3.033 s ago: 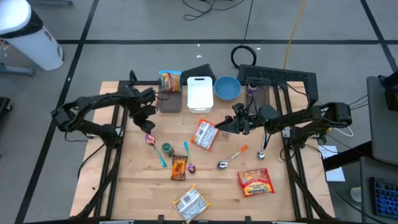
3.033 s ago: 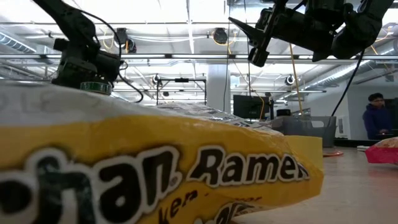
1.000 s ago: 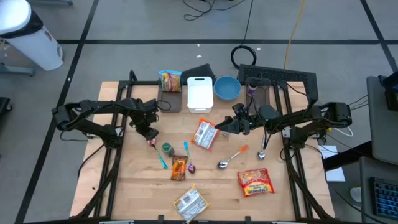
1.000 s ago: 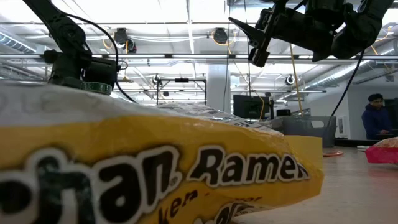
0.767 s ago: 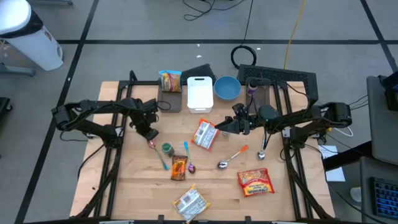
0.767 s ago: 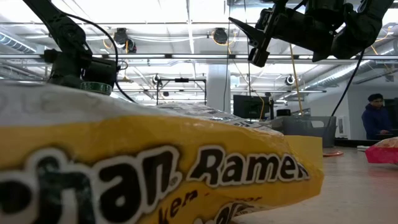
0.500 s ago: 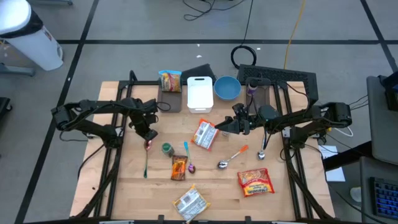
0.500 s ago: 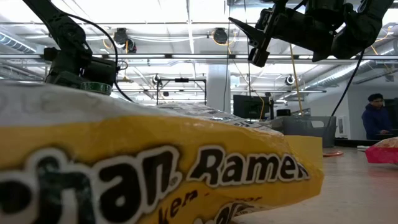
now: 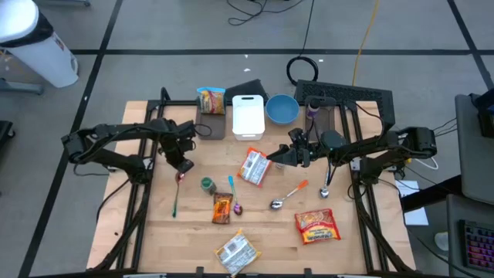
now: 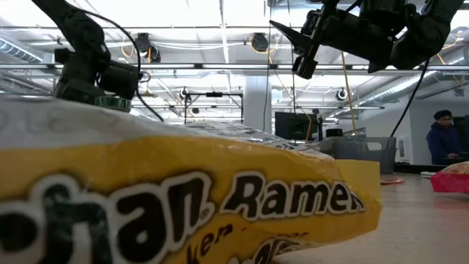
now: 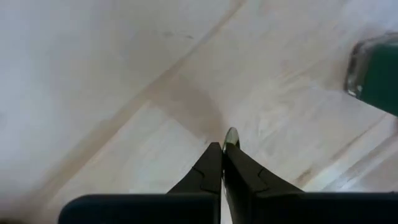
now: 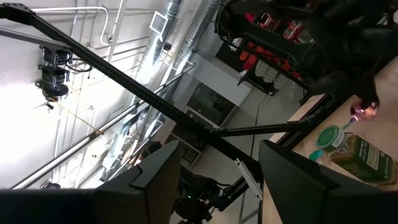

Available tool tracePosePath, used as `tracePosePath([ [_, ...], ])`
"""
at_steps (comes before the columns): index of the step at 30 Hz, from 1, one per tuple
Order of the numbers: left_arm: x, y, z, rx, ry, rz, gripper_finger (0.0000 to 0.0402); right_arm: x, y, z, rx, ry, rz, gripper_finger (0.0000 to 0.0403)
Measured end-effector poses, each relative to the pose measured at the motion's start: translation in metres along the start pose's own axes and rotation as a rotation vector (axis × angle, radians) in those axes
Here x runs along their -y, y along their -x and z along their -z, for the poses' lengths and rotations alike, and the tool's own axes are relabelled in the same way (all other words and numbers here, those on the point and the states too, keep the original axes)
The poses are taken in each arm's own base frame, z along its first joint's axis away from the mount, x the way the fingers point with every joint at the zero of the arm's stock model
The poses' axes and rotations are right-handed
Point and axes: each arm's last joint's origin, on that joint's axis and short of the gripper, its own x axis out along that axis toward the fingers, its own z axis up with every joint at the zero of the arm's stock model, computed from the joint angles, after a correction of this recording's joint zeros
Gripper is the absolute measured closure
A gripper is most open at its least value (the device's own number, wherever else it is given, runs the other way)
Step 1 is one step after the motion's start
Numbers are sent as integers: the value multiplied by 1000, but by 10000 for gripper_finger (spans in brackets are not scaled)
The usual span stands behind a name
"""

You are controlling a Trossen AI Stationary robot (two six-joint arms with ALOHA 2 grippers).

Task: Pick & Place Food Item
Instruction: Put the left blue spoon into the white bin

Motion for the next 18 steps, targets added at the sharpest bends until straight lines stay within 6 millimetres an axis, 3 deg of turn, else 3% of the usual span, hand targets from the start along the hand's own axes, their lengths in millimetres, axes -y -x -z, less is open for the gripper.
tracePosePath([
  [6,11,31,1,64,-39,-49,396,0,0,0,0,1,0,190],
  [18,33,108,26,241,-37,-161,392,0,0,0,0,1,0,190],
])
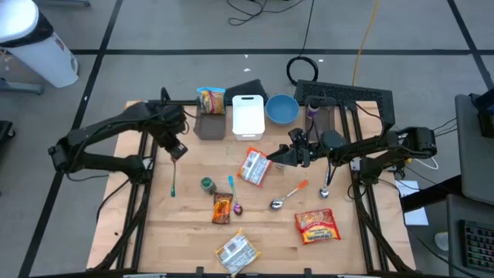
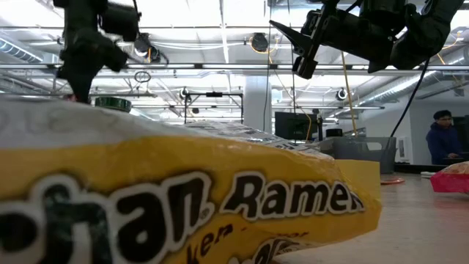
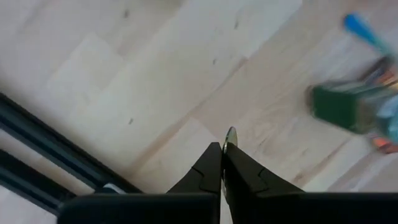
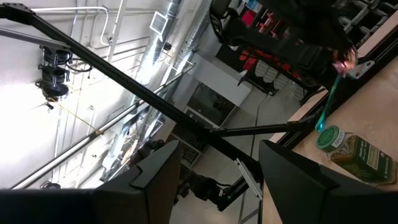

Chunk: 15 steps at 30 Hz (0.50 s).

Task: Pick & Place Food Item
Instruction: Put the left blue spoon into the white bin

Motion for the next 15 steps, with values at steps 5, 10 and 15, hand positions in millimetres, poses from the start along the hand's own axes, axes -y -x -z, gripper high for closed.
tracePosePath([
  [5,6,35,2,140,1,32,397,0,0,0,2,1,0,190],
  [10,11,72,3,286,-7,54,396,0,0,0,4,1,0,190],
  [15,18,108,3,443,-29,81,393,-1,0,-2,56,15,6,190],
])
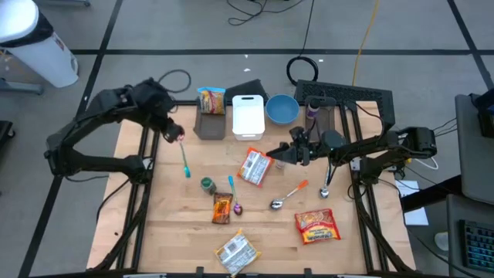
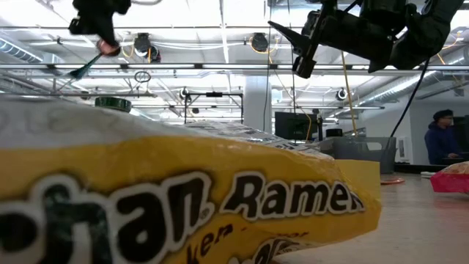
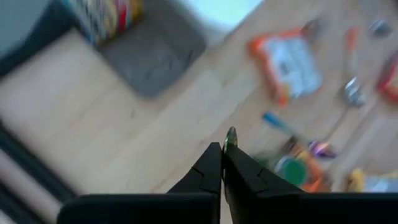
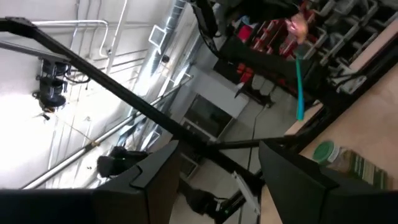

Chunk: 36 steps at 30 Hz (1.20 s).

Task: Pick & Place Food Item
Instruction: Put the left blue spoon into the white bin

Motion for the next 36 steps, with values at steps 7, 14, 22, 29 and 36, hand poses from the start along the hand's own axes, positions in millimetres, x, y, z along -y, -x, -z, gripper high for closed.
tracePosePath([
  [7,17,17,-26,211,-55,127,394,-12,-20,-12,-51,67,-30,190],
  [14,38,-9,-48,220,-124,200,395,-18,-47,-25,-222,175,78,190],
  [22,65,-35,-74,326,-200,287,397,-14,-51,-24,-227,185,99,190],
  [29,82,-47,-82,367,-218,340,398,-3,-54,-20,-185,176,162,190],
  [36,89,-48,-81,372,-216,367,398,6,-56,-18,-143,181,223,190],
])
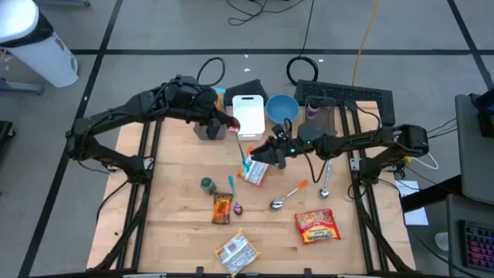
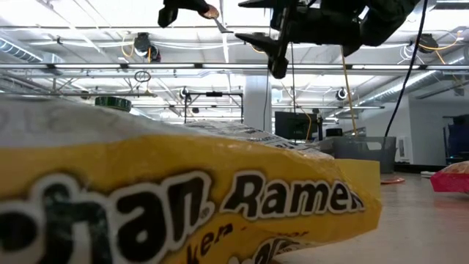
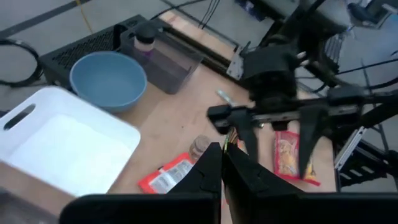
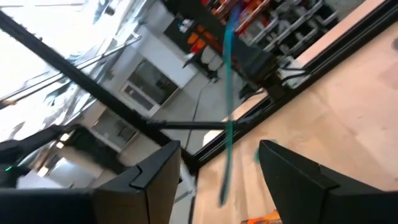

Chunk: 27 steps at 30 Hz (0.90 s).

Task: Pick & Place Food Item
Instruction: Put the left blue spoon into the white bin

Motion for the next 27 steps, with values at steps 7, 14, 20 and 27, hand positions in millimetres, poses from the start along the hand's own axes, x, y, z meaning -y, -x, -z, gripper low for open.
tracePosePath([
  [7,2,0,-2,22,3,4,397,3,-6,3,30,-13,-28,190],
  [14,2,0,-2,32,3,-11,397,0,-10,11,5,-16,-43,190],
  [20,1,0,-3,40,2,-27,397,0,-10,12,0,-15,-44,197],
  [27,1,0,-3,44,3,-34,397,0,-11,13,-10,-21,-34,237],
])
